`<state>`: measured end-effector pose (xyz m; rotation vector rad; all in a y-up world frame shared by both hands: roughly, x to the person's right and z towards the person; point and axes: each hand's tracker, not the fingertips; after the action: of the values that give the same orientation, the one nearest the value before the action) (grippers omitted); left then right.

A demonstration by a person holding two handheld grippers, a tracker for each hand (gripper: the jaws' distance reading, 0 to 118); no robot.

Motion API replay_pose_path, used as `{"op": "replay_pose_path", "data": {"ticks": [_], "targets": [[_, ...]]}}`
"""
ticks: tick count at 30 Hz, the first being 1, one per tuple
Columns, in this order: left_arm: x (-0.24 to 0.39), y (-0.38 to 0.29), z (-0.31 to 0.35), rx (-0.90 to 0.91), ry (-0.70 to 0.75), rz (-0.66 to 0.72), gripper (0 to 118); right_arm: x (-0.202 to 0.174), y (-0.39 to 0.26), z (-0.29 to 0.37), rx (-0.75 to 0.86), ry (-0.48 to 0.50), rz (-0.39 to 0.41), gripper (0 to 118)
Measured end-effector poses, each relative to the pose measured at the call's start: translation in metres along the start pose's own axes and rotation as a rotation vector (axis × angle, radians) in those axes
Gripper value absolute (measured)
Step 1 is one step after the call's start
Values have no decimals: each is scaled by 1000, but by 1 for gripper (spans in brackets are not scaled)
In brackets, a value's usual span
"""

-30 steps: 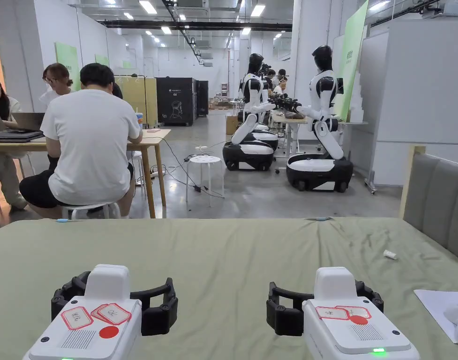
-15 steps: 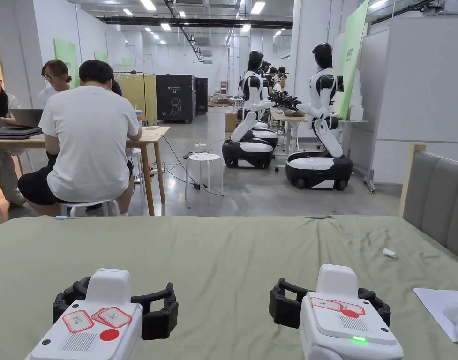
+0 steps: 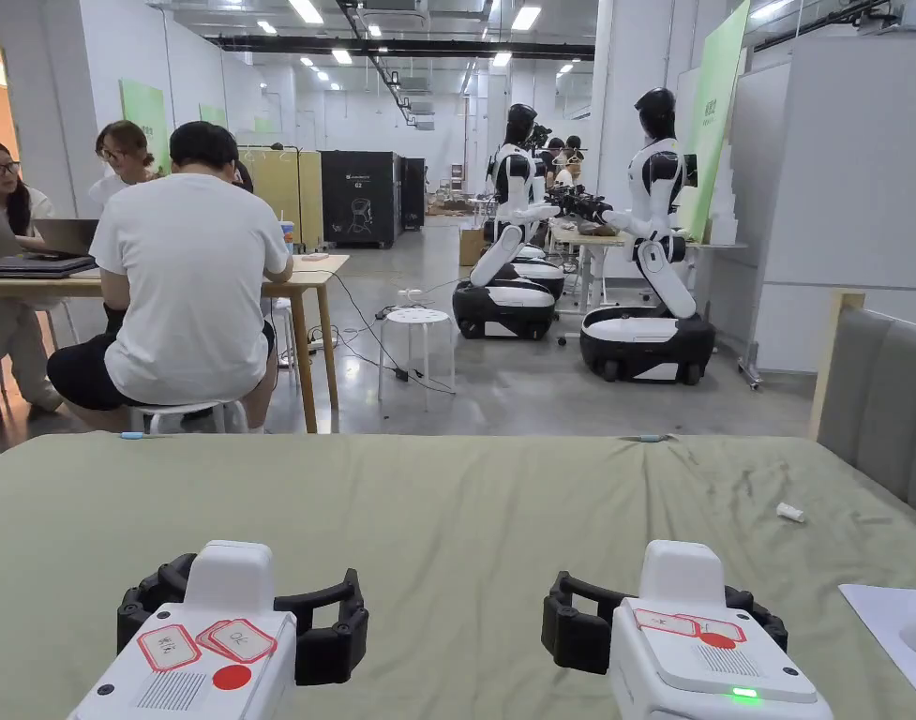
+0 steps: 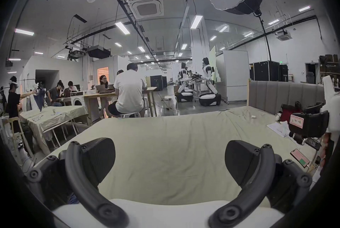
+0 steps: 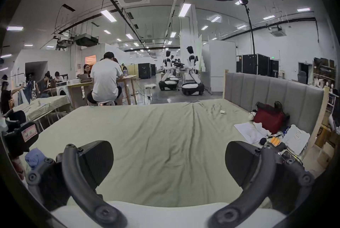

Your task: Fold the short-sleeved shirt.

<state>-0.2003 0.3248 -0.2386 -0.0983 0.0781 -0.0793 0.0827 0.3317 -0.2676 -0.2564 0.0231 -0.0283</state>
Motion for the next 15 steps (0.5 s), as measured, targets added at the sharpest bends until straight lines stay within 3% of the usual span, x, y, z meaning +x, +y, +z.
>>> {"op": "replay_pose_path", "data": {"ticks": [15], "targets": [[3, -1, -3, 2, -3, -2, 118, -7, -2, 0, 38, -46, 46, 118]]}}
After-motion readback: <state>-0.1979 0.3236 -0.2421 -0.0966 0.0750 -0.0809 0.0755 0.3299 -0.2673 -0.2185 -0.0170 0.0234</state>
